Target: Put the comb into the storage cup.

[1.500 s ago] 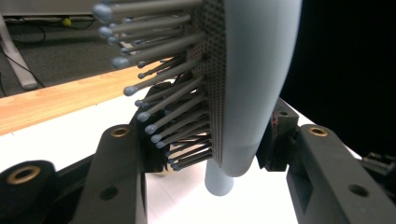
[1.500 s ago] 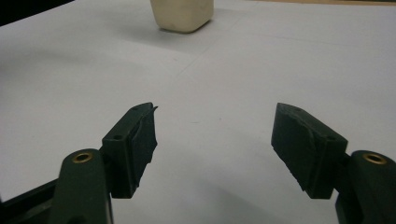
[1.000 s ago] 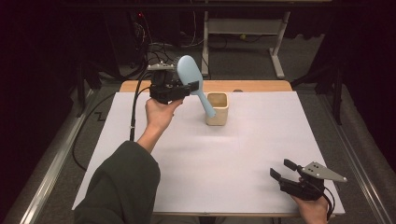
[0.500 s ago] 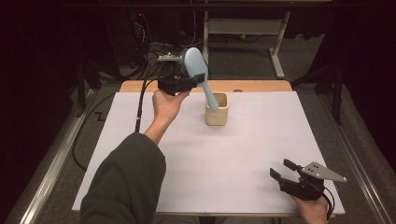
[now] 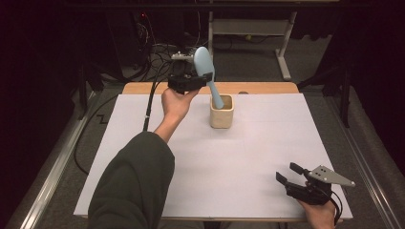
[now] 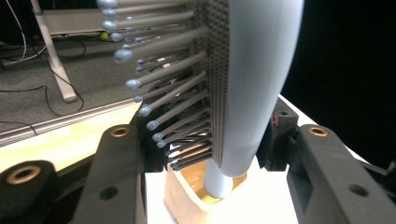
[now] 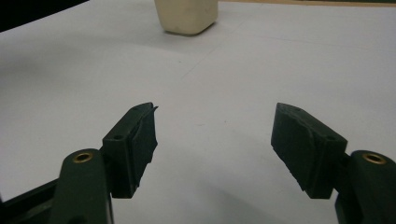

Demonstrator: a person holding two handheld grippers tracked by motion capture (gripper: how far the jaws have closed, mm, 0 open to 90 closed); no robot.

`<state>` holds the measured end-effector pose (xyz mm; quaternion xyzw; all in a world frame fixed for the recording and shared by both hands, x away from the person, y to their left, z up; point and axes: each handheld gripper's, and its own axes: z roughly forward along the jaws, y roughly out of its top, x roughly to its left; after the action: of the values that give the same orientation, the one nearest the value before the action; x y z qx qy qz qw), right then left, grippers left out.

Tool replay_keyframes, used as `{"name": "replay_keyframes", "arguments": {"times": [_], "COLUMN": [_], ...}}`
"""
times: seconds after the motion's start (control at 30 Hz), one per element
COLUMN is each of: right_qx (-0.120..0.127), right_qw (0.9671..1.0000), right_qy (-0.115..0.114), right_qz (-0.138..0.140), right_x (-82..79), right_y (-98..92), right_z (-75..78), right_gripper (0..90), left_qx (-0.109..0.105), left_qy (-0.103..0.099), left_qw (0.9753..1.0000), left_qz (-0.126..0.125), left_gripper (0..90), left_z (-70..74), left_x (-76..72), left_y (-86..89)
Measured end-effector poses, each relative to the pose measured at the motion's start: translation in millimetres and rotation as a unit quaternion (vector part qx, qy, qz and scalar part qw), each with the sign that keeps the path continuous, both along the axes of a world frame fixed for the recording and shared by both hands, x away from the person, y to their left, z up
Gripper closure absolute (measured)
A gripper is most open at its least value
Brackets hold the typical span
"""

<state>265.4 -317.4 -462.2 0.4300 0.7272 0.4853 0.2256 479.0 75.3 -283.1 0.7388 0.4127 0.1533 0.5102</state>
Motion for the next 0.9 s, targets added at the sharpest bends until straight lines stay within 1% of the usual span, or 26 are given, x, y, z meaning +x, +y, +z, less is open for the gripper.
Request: {"name": "replay_keyframes", "arguments": {"times": [0.13,0.53,0.7,0.9], "right_qx": [0.000,0.002,0.003,0.001], "right_qw": [1.0000,1.0000,1.0000,1.0000], "right_qy": [0.000,-0.005,-0.005,-0.005], "right_qz": [-0.001,0.000,-0.002,-0.001], "right_x": [-0.1,-0.3,-0.3,0.2], "right_y": [-0.4,-1.5,-1.7,-0.8], "right_z": [-0.1,0.0,0.1,-0.1], "right_gripper": [31.4,31.5,31.3,31.2], "left_qx": [-0.001,0.015,0.012,0.013], "left_qy": [0.004,0.017,0.027,0.031], "left_qw": [1.0000,0.9998,0.9996,0.9994], "left_qz": [0.003,0.001,0.002,0.006], "left_gripper": [53.9,53.6,53.4,53.3], "left_z": [-4.1,-18.9,-27.2,-32.8], "left_x": [3.2,10.4,12.8,13.4], "left_y": [-2.7,-11.3,-10.2,-8.4]}}
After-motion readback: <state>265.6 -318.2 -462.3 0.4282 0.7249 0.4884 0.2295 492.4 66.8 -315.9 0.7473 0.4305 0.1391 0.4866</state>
